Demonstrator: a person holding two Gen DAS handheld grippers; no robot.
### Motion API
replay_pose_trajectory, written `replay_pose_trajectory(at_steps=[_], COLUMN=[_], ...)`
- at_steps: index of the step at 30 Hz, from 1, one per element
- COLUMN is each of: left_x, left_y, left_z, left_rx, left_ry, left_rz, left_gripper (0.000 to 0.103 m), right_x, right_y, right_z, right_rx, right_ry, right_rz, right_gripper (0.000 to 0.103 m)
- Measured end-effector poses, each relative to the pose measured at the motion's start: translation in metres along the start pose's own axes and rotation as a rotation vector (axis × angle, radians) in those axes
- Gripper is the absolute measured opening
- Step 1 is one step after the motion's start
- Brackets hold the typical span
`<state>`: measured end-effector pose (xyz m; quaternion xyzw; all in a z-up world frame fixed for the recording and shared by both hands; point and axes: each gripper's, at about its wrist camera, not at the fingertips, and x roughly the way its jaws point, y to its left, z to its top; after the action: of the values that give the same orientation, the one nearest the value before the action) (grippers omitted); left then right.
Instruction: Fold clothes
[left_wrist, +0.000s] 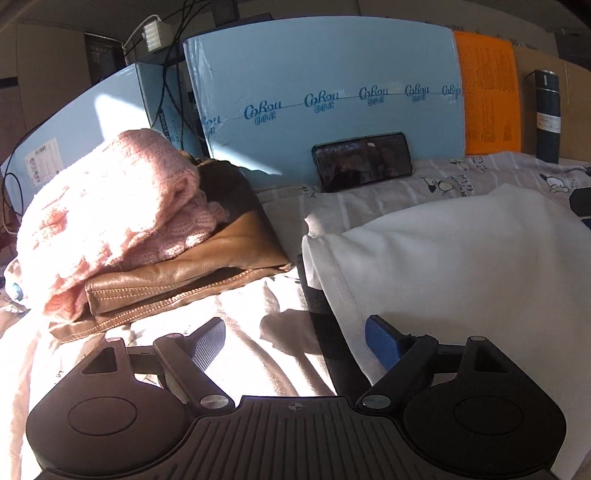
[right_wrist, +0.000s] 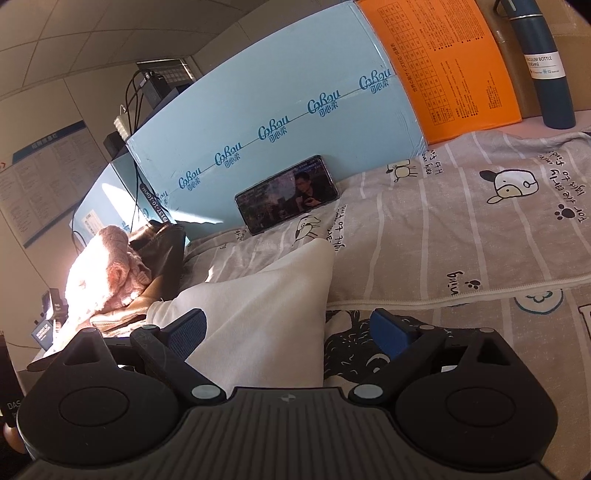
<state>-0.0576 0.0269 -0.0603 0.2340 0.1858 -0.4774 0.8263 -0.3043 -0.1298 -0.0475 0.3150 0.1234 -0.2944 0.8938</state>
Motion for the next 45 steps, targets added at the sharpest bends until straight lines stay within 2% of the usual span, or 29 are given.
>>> replay_pose_trajectory(at_steps=[3,6,9,12,15,17,19,21,27,30,33,35,39,45], left_x=[-0.005,-0.015,-0.019,-0.012,0.008,0.025,0.038,0.042,0.033,0.021,0.018,0.027,0.045,0.038], left_y=[0.013,0.018,0.009,-0.008,-0.015,-0.014,-0.011,-0.008,0.007,0.01,0.004,-0.006,-0.008,0.006], left_z=[-0.004,0.0,0.013,0.027,0.034,0.034,0.03,0.026,0.024,0.028,0.034,0.035,0.028,0.027], left_rx=[-0.015,-0.038,-0.018,0.049,0.071,0.045,0.034,0.035,0.001,-0.026,-0.028,0.008,0.027,-0.009], left_ry=[0.005,-0.039,-0.096,-0.134,-0.104,-0.052,-0.001,0.017,-0.026,-0.095,-0.128,-0.103,-0.029,-0.045], left_rz=[0.072,0.088,0.048,-0.022,-0.107,-0.137,-0.129,-0.102,-0.008,-0.017,-0.074,-0.082,-0.043,0.019], left_gripper=[0.085,0.085,0.086,0.091,0.092,0.092,0.092,0.092,0.093,0.093,0.093,0.093,0.093,0.094], right_x=[-0.001,-0.002,-0.002,0.0,0.001,0.001,0.002,0.002,0.002,0.002,0.002,0.003,0.003,0.001], right_y=[0.001,0.001,0.002,0.002,0.003,0.002,0.003,0.003,0.005,0.005,0.006,0.006,0.005,0.006], right_z=[-0.001,-0.001,-0.001,-0.003,-0.003,-0.004,-0.004,-0.004,-0.005,-0.006,-0.006,-0.006,-0.006,-0.006], right_rx=[-0.008,-0.009,-0.011,-0.014,-0.016,-0.018,-0.02,-0.023,-0.035,-0.036,-0.039,-0.038,-0.035,-0.037], right_ry=[-0.003,-0.002,0.0,0.008,0.014,0.016,0.022,0.027,0.029,0.027,0.027,0.029,0.031,0.027], right_rz=[0.01,0.015,0.01,0.003,-0.003,-0.004,-0.004,-0.003,0.002,0.004,-0.001,-0.003,-0.005,0.008], right_gripper=[0.097,0.097,0.097,0.097,0.097,0.097,0.098,0.098,0.098,0.098,0.098,0.098,0.098,0.098])
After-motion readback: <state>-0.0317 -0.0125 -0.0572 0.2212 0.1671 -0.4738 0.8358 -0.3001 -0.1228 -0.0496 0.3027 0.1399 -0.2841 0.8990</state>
